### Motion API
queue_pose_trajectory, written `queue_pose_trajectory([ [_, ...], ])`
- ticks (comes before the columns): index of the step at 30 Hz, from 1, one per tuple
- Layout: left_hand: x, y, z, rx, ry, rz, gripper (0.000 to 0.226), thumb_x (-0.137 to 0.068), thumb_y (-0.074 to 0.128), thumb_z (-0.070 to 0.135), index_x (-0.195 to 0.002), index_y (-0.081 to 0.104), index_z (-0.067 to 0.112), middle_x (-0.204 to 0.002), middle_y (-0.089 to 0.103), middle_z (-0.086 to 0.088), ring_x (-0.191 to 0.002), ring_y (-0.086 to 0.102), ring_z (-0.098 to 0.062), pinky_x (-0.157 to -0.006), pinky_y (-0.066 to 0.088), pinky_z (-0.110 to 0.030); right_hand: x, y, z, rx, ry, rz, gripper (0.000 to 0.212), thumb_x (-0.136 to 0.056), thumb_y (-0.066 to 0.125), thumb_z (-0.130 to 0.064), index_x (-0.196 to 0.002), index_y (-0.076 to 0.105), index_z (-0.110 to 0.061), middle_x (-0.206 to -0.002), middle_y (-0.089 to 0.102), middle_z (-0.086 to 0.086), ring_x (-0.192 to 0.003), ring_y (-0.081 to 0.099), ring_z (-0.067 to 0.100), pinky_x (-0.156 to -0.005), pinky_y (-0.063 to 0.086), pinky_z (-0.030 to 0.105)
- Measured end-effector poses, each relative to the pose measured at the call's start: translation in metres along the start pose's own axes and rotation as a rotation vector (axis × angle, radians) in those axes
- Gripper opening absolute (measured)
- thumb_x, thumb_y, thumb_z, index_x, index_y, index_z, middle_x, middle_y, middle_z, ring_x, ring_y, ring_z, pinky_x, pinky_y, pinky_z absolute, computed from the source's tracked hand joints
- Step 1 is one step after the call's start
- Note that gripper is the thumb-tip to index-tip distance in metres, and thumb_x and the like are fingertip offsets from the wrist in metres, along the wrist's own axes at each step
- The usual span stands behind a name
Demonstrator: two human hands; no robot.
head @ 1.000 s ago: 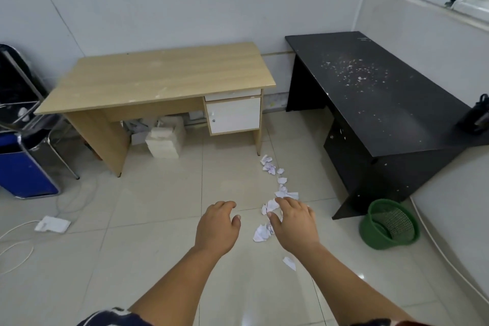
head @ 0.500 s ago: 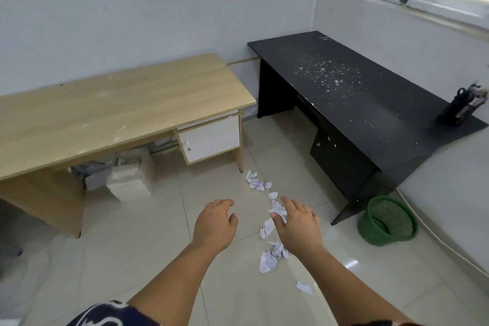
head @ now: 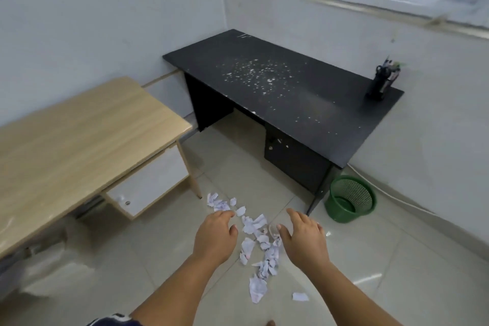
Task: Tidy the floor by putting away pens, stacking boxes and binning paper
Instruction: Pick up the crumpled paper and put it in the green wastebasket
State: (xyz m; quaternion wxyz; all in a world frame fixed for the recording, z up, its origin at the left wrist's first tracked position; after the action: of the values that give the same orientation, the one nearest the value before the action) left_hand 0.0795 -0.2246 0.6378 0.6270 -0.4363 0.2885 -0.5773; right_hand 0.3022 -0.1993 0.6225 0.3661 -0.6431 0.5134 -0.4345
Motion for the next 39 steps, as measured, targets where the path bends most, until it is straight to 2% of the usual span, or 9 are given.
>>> queue_pose_trajectory([
  [3, -0.039, 0.012, 0.026, 0.004, 0.077, -0.064, 0.041, -0.095, 0.047, 0.029, -0.136, 0.051, 0.022, -0.141, 0.051, 0.006, -0.129, 0.044, -0.013, -0.103, 0.037, -0.026, -0.023, -0.004, 0.024, -0.021, 0.112, 0.012, 0.055, -0.098, 0.036, -0.054, -0.147, 0.035, -0.027, -0.148, 0.045, -0.006, -0.135, 0.041, 0.019, -0.112, 0.026, 0.037],
  [7, -0.08, 0.03, 0.058, -0.003, 0.163, -0.13, 0.037, -0.094, 0.048, 0.027, -0.129, 0.056, 0.02, -0.134, 0.056, 0.003, -0.122, 0.05, -0.015, -0.095, 0.043, -0.028, -0.04, -0.01, 0.055, -0.048, 0.231, 0.041, 0.055, -0.098, 0.036, -0.054, -0.146, 0.036, -0.027, -0.145, 0.047, -0.006, -0.133, 0.043, 0.018, -0.11, 0.029, 0.037],
  [12, -0.117, 0.058, 0.092, -0.008, 0.255, -0.226, 0.039, -0.095, 0.049, 0.028, -0.132, 0.054, 0.018, -0.133, 0.056, 0.002, -0.122, 0.05, -0.016, -0.1, 0.039, -0.026, -0.05, -0.011, 0.095, -0.092, 0.376, 0.081, 0.053, -0.098, 0.037, -0.053, -0.145, 0.038, -0.028, -0.143, 0.048, -0.009, -0.131, 0.044, 0.015, -0.108, 0.031, 0.035],
  [20, -0.166, 0.121, 0.108, -0.071, 0.422, -0.366, 0.04, -0.097, 0.045, 0.032, -0.134, 0.051, 0.022, -0.136, 0.053, 0.006, -0.123, 0.047, -0.013, -0.1, 0.037, -0.024, -0.064, 0.02, 0.134, -0.137, 0.589, 0.134, 0.048, -0.099, 0.041, -0.048, -0.142, 0.043, -0.028, -0.143, 0.048, -0.011, -0.13, 0.044, 0.013, -0.107, 0.032, 0.033],
  [25, -0.202, 0.175, 0.105, -0.075, 0.487, -0.394, 0.041, -0.096, 0.046, 0.034, -0.136, 0.049, 0.025, -0.139, 0.05, 0.009, -0.127, 0.044, -0.011, -0.102, 0.034, -0.023, -0.087, 0.061, 0.161, -0.125, 0.664, 0.151, 0.045, -0.099, 0.042, -0.046, -0.14, 0.047, -0.029, -0.14, 0.05, -0.011, -0.129, 0.046, 0.013, -0.107, 0.033, 0.032],
  [33, -0.267, 0.319, 0.094, -0.052, 0.605, -0.332, 0.044, -0.093, 0.051, 0.027, -0.137, 0.05, 0.022, -0.138, 0.052, 0.006, -0.127, 0.045, -0.012, -0.105, 0.035, -0.023, -0.169, 0.171, 0.249, -0.087, 0.656, 0.219, 0.044, -0.097, 0.045, -0.047, -0.136, 0.053, -0.027, -0.134, 0.057, -0.009, -0.122, 0.051, 0.016, -0.102, 0.039, 0.033],
  [37, -0.307, 0.385, 0.102, 0.003, 0.762, -0.148, 0.05, -0.084, 0.06, 0.021, -0.133, 0.055, 0.014, -0.133, 0.055, -0.008, -0.121, 0.051, -0.027, -0.099, 0.043, -0.038, -0.213, 0.237, 0.305, -0.034, 0.643, 0.247, 0.044, -0.097, 0.046, -0.046, -0.135, 0.053, -0.027, -0.133, 0.058, -0.007, -0.121, 0.051, 0.019, -0.099, 0.04, 0.033],
  [39, -0.326, 0.411, 0.112, 0.008, 0.852, -0.024, 0.055, -0.083, 0.063, 0.025, -0.136, 0.05, 0.015, -0.139, 0.047, -0.01, -0.125, 0.046, -0.029, -0.097, 0.045, -0.043, -0.233, 0.265, 0.335, 0.009, 0.636, 0.266, 0.044, -0.096, 0.046, -0.045, -0.134, 0.053, -0.026, -0.131, 0.059, -0.004, -0.12, 0.052, 0.021, -0.096, 0.041, 0.035],
])
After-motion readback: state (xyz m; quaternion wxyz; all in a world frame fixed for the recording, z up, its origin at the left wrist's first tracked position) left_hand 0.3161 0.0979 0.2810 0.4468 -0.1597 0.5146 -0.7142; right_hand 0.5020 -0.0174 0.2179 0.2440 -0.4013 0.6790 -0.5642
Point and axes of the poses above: each hand's wrist, its own x-axis away from the middle knuckle, its own y-axis out of the palm, z = x × y, the point moved 9 cm from there along -x, towards the middle knuckle
